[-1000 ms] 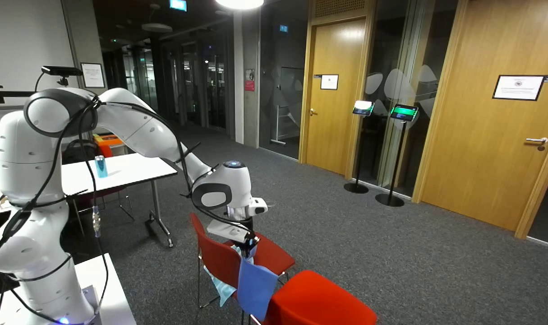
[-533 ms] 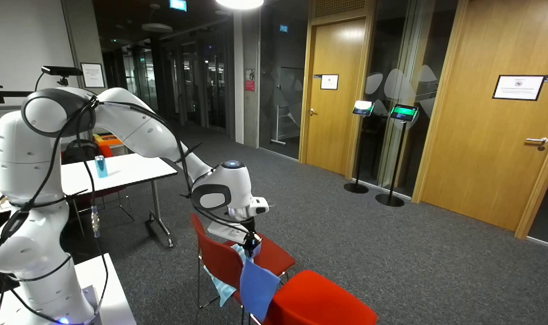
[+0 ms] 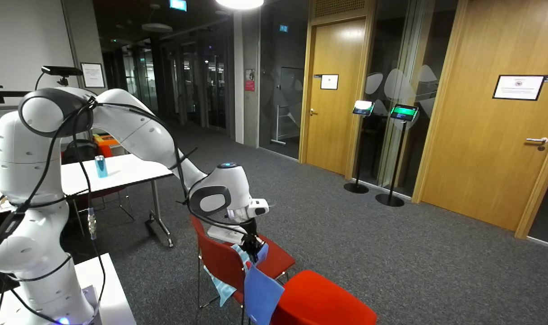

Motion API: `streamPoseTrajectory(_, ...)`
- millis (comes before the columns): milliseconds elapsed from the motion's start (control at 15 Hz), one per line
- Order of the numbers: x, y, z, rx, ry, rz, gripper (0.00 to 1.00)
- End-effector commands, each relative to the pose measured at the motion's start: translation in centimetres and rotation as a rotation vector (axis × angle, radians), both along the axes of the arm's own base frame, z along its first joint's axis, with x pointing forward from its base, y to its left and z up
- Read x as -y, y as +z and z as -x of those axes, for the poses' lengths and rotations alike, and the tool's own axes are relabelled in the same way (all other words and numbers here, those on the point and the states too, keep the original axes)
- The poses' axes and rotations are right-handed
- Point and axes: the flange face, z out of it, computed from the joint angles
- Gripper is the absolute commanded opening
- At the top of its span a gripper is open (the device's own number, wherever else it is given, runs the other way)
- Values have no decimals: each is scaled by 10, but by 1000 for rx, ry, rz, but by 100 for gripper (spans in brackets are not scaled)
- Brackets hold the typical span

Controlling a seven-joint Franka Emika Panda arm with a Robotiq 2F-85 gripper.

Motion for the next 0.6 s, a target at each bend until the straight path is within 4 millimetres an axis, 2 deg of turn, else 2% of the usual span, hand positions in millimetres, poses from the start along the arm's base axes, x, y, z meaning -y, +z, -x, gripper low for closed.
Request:
streamPoseTrajectory(0,1,5,6,15,-28,46,0)
streamPoseTrajectory(267,1,5,6,17,-59,63,0)
streamPoseTrajectory(533,-8,1,3,-33,-58,194,0)
